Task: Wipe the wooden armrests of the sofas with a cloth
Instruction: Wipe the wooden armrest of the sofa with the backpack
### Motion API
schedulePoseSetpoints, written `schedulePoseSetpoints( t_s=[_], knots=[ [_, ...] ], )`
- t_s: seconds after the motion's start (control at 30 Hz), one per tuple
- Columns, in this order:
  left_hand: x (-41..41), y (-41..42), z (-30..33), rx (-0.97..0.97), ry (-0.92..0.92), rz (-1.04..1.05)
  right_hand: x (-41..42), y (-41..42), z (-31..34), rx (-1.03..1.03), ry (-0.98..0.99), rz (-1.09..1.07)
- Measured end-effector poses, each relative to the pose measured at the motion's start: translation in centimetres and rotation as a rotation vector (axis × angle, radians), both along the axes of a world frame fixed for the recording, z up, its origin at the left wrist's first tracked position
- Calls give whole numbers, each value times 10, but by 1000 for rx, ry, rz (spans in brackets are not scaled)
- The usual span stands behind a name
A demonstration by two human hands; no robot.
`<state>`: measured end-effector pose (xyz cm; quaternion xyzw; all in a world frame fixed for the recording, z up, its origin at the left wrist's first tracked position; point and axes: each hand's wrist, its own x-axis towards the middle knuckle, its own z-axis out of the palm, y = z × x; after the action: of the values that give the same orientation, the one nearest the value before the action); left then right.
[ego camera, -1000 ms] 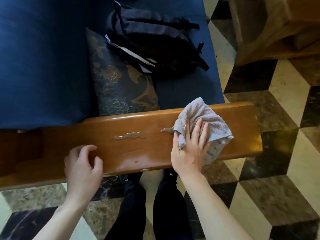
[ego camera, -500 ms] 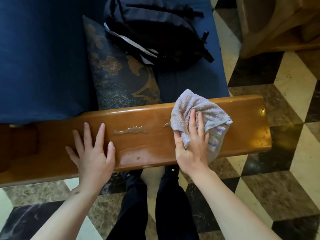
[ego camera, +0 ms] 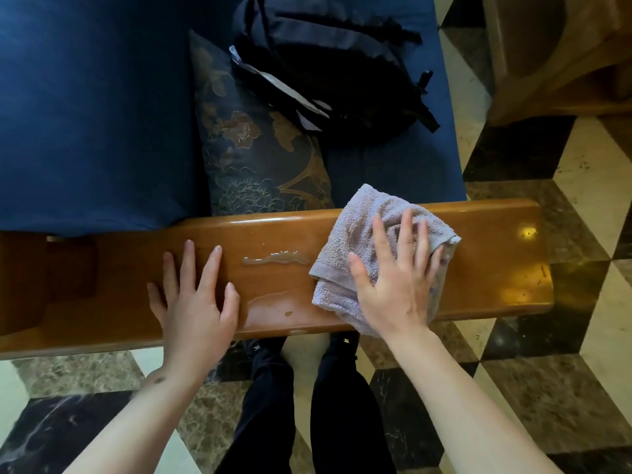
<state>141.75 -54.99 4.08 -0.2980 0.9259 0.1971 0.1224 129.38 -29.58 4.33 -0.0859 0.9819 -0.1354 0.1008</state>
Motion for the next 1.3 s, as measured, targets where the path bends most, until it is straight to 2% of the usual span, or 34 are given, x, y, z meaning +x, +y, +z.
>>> schedulePoseSetpoints(
  t_s=[0.1, 0.23, 0.4, 0.6, 0.77, 1.07, 1.2, 1.3],
  knots=[
    [1, 0, -3, -9, 10, -1, -9, -10, -5, 88, -10, -29],
    [1, 0, -1, 3, 55, 32, 0, -17, -12, 69, 37, 12],
    [3, -7, 4, 20, 99, 43, 16, -50, -16, 16, 57, 162],
    [21, -33, 4, -81, 53, 28, 30, -86, -19, 52, 59, 267],
    [38, -52, 6, -70, 131, 126, 38, -121, -18, 46, 66, 422],
    [41, -55, 15, 154, 354, 331, 50, -172, -16, -130, 72, 734],
    [46, -48, 18, 141, 335, 314, 33, -155, -17, -178, 74, 951],
    [40, -32, 22, 143, 261, 303, 15, -130, -16, -172, 74, 1032]
  ],
)
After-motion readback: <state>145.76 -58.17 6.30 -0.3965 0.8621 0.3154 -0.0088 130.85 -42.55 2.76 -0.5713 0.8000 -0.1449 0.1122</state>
